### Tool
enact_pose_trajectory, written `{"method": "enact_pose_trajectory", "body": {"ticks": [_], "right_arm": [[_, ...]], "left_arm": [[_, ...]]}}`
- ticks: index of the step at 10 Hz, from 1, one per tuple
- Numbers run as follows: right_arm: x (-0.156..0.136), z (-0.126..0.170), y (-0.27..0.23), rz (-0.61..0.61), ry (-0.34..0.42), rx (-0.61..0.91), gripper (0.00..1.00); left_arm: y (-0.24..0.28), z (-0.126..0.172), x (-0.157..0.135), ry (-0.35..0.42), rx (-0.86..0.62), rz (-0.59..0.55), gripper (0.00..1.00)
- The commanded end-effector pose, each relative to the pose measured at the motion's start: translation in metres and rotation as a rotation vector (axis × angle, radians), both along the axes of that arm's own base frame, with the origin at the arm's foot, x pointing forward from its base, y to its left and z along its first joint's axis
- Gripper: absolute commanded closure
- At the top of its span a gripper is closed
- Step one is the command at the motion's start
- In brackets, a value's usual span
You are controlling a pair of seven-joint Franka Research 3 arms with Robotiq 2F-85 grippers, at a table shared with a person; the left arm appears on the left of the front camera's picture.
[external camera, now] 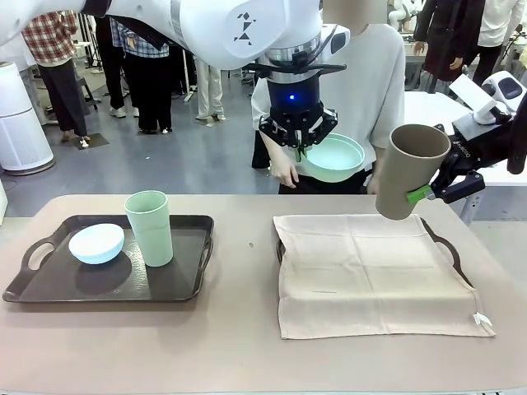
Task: Set up a tray with a mat and arrange the tableware.
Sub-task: Place the Picnic Bowl and Reusable plastic cup back onto the Handle tray in front of the human's position.
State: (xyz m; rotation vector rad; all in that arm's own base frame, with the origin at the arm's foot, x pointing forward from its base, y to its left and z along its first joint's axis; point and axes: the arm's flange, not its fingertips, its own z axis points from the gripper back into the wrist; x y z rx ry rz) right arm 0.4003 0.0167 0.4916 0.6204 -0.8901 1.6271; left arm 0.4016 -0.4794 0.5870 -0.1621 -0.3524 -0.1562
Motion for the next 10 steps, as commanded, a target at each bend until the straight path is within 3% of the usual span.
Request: {"method": "enact_pose_trajectory", "body": {"ticks": [1, 4, 5, 6, 10], "right_arm": [[0.002, -0.001, 0.000, 0.009, -0.010, -0.001, 0.76], [0.002, -0.001, 0.000, 0.009, -0.010, -0.001, 0.76], [0.000, 0.000, 0.000, 0.000, 0.000, 0.000, 0.16], [0.006, -0.011, -0.008, 0.084, 0.001, 0.006, 0.16], [0.032, -0.063, -0.041, 0.061, 0.112, 0.025, 0.16]], "left_arm": [[-0.001, 0.002, 0.001, -0.009, -0.001, 0.003, 1.00], [-0.001, 0.002, 0.001, -0.009, -0.001, 0.003, 1.00], [-0.001, 0.002, 0.001, -0.009, -0.001, 0.003, 1.00], [0.000, 0.000, 0.000, 0.000, 0.000, 0.000, 0.96], [-0.005, -0.058, 0.016, 0.047, 0.017, -0.023, 0.96]]}}
